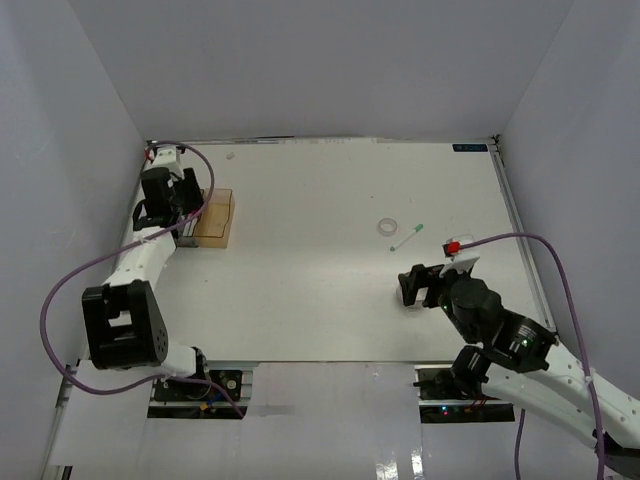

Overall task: Sort the stationery into containers
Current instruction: Move the drawer to the storage box, then pick up the pen from the center of the board.

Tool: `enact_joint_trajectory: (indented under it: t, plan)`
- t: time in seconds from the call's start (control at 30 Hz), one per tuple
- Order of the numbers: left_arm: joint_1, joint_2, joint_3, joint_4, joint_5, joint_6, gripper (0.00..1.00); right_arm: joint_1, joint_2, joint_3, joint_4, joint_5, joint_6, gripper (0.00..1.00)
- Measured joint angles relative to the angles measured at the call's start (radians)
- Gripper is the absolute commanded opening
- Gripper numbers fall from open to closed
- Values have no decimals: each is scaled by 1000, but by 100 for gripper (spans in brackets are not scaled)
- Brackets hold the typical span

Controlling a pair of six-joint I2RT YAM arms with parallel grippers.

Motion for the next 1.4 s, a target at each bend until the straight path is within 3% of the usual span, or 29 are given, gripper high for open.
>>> enact_joint_trajectory:
  t: [0.13, 0.23, 0.27, 0.43, 0.63, 1.0, 1.3, 1.4]
  plan:
    - [-84, -157, 16, -29, 61, -32, 72, -8, 250, 117, 6, 84, 26, 91]
    - [-162, -290, 3, -39, 95, -49, 86, -63, 415, 207, 9, 99, 38, 91]
    - [-182, -344, -16, -34, 106, -58, 91, -102, 463, 234, 12, 85, 42, 91]
    - [-240, -535, -98, -55, 112, -90, 98, -387, 679, 309, 86, -27, 57, 94]
    - [-303, -576, -208, -107, 124, -132, 98, -591, 948, 364, 163, -164, 78, 100]
    - [-345, -570, -230, -142, 192, -167, 98, -666, 1299, 492, 244, -238, 163, 83]
    - [-346, -561, -230, -142, 222, -176, 98, -696, 1401, 498, 272, -261, 233, 68]
    - [-346, -558, -230, -142, 235, -180, 98, -700, 1408, 486, 290, -265, 244, 58]
